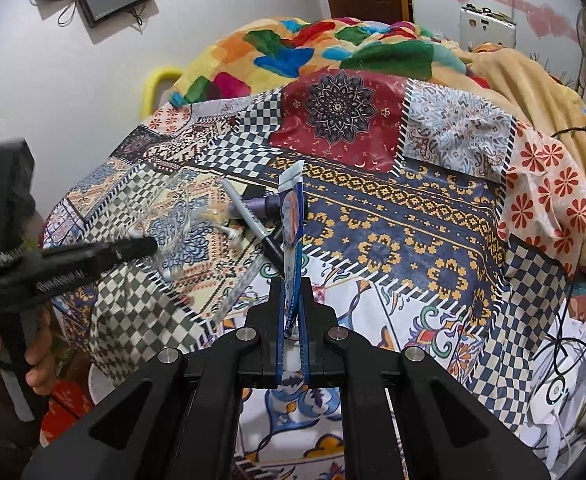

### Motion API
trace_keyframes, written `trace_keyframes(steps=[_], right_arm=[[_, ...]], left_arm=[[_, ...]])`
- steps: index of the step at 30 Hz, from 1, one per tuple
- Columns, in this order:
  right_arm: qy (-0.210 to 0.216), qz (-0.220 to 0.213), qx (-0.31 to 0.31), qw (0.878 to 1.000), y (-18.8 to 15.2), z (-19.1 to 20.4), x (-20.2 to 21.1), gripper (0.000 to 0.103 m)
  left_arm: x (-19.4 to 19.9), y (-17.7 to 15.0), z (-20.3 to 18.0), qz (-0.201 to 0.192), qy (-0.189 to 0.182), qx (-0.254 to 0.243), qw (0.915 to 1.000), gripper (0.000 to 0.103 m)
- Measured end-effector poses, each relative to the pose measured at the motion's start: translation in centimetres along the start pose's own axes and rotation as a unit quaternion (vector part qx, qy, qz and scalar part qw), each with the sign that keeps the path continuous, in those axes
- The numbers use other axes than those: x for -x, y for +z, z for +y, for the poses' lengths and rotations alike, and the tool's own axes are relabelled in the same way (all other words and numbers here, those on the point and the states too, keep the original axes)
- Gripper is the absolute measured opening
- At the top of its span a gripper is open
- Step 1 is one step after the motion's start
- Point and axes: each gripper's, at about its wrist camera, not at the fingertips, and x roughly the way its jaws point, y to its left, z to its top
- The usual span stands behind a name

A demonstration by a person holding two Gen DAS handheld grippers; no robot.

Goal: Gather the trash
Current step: 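Grasp the white earphone cable with the left tool while the right tool holds the toothpaste, then carry the earphones with the left tool while the right tool carries the toothpaste over the bin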

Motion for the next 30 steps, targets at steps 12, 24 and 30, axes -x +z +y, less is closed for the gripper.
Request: trace_keyframes(steps=[12,24,30], right_arm=[[-0.011,0.012,0.009,1.000,-1.0,1.3,1.8,0.006],[-0.002,-0.019,0.049,0.999,-0.7,7.2,6.5,0.006],[0.022,-0.037,0.083,0.996,-1.0,13.1,9.0,0.006]], left_arm=[[1.5,-3.6,4.9,0.014,0.020,0.049,0.9985,0.009],[14.8,-6.8,7.0,-0.073,0.028,0.048,0.9958,0.008],[22.5,-10.2,9.3,-0.112,0.049,0.055,0.9910,0.008]])
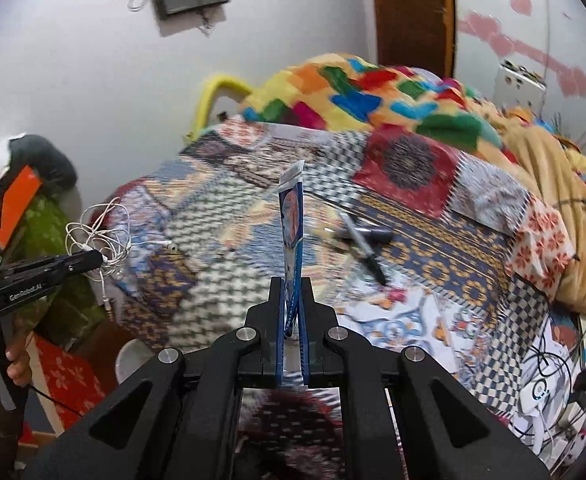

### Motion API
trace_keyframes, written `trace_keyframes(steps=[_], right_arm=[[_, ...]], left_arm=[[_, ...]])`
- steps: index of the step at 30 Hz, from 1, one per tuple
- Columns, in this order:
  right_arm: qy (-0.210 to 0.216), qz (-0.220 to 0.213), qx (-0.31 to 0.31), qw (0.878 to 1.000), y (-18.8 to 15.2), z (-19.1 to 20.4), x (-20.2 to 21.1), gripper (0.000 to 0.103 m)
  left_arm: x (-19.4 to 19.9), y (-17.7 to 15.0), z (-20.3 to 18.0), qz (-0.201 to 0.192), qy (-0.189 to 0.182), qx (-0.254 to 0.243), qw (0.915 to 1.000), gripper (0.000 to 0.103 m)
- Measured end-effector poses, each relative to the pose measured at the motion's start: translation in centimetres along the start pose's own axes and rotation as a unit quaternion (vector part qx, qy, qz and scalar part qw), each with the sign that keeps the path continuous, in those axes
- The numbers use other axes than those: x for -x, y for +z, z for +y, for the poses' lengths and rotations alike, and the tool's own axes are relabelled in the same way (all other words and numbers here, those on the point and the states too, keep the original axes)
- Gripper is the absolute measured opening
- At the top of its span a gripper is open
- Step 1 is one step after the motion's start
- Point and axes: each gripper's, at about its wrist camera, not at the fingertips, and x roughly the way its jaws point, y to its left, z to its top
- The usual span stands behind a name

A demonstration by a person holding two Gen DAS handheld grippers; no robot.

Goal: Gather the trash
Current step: 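Carry the earphones with the left tool while the right tool carries the toothpaste over the bin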

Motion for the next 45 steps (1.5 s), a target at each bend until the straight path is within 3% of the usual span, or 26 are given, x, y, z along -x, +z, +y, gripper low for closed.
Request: trace_keyframes(steps=[13,23,33,45], right_arm=[[0.078,0.008,0.066,0.995,-1.6,13.3,1.0,0.006],[0.143,0.042,0.116,0.982,-3.9,23.1,-0.9,0.006],[0.158,0.105,0.148,0.971,-7.4,30.2,-5.9,0.006],[0.133,0.195,0.191,0.953,-10.7,35.5,-13.4,0.006]], left_arm=[[13.1,-5.8,9.5,-0.049,0.053,0.041,0.9966,0.008],[17.9,-11.8,15.5,-0.043,0.109,0.071,0.9906,0.008],[17.0,-16.9,19.3,-0.002,0.139,0.108,0.9844,0.008],[11.7,-20.6,22.4,0.053,0.151,0.148,0.9759,0.008]])
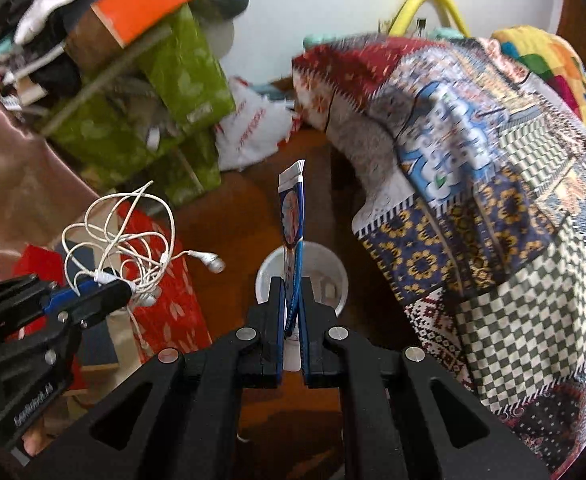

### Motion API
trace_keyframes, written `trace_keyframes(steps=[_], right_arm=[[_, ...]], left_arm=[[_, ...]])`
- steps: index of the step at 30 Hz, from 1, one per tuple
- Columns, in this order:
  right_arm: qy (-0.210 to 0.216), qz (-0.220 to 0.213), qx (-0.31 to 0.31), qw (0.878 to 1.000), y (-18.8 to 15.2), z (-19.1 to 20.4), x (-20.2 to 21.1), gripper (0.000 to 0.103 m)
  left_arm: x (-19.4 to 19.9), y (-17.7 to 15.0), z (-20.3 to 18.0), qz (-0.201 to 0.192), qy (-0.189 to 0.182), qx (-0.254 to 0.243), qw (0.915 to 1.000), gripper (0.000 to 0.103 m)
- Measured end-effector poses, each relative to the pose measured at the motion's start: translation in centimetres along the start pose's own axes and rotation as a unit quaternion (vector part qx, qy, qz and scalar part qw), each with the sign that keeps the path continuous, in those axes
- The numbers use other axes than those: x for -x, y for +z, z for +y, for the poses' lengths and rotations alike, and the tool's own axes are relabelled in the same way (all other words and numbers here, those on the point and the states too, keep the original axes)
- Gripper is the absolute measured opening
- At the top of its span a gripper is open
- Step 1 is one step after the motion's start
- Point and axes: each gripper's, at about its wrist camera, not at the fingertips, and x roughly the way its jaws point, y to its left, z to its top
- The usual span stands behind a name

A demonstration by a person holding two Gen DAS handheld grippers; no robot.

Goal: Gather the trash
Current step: 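Carry the earphones with the left tool while the right tool carries the toothpaste over the bin, then open the left tool over the bin while the right tool drops the toothpaste in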

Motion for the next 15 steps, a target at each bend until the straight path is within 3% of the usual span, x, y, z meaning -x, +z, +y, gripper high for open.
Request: trace_keyframes(steps=[5,10,13,15], right_arm=[[0.005,0.042,-0.010,0.999,1.1,-0.2,-3.5,0.006],[0.024,0.055,-0.019,0.998,2.2,-0.5,-5.0,0.006],[0.027,0.067,-0.021,0.997,2.9,-0.7,-5.5,0.016],[0.015,0.060,-0.012,0.998,3.2,-0.7,-5.5,0.030]], left_arm=[[-3.2,-0.2,0.7,0.032,-0.004,0.023,0.9992,0.008],[-5.5,0.6,1.3,0.052,-0.005,0.042,0.9977,0.008],[-6.4,1.3,1.4,0.059,-0.004,0.043,0.9973,0.008],[-6.9,1.8,1.3,0.063,-0.003,0.043,0.9971,0.008]])
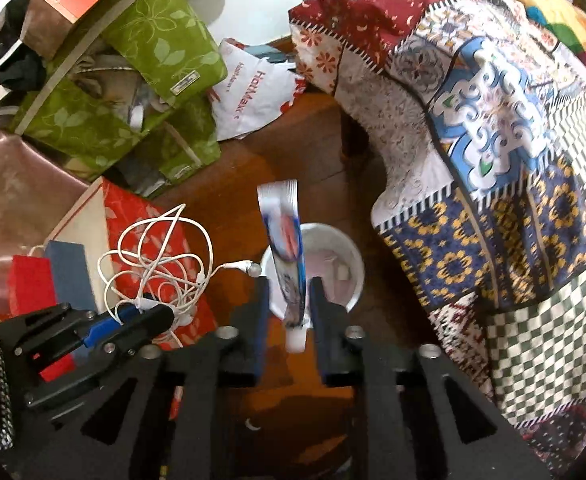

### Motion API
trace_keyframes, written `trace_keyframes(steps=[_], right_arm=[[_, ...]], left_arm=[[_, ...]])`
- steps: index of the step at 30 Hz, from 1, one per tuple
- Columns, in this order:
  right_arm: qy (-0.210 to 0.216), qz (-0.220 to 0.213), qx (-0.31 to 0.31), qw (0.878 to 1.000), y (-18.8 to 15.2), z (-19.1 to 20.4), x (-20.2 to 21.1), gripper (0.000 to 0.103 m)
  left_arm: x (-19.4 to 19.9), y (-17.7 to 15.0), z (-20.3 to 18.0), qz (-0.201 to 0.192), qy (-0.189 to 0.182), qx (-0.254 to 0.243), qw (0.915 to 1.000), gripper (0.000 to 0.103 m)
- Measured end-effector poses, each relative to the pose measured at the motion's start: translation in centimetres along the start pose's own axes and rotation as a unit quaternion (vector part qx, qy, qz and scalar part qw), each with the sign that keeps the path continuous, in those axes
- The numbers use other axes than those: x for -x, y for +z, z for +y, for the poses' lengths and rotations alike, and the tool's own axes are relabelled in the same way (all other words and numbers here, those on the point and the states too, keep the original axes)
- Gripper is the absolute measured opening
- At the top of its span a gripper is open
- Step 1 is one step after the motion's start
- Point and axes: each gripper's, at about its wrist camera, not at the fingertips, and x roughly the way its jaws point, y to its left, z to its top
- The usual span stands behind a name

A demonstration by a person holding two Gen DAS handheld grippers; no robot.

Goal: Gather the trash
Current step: 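Open the left tool over the bin while the right tool drops the toothpaste in, then move both open tools back over the quilt toward the remaining items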

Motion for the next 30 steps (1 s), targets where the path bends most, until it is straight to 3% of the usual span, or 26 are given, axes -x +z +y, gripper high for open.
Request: trace_keyframes(steps=[2,10,12,14,15,22,30], right_arm=[[-0.006,-0.007,0.009,1.000,0.2,0.1,0.2,0.036],[-0.006,-0.031,0.007,0.999,0.2,-1.1,2.2,0.036],[-0.008,-0.035,0.006,0.999,0.1,-1.4,2.7,0.036],[-0.009,-0.038,0.004,0.999,-0.1,-1.7,3.2,0.036],[-0.009,-0.040,0.004,0.999,-0.3,-1.7,3.5,0.036],[-0.012,-0.054,0.009,0.998,-1.7,-2.0,5.5,0.036],[-0.014,-0.091,0.012,0.996,-3.7,-1.9,9.4,0.036]], left_arm=[[-0.5,0.5,-0.2,0.003,0.003,-0.001,1.0000,0.008],[-2.3,3.0,-1.0,0.019,0.007,-0.001,0.9998,0.009],[-2.8,3.6,-1.1,0.026,0.010,0.001,0.9996,0.015],[-3.1,4.0,-1.2,0.034,0.022,0.006,0.9992,0.034],[-3.0,4.0,-1.3,0.033,0.027,0.007,0.9991,0.035],[-0.3,3.5,-2.1,0.010,0.027,-0.004,0.9996,0.035],[5.6,2.3,-4.6,-0.043,0.040,-0.040,0.9975,0.035]])
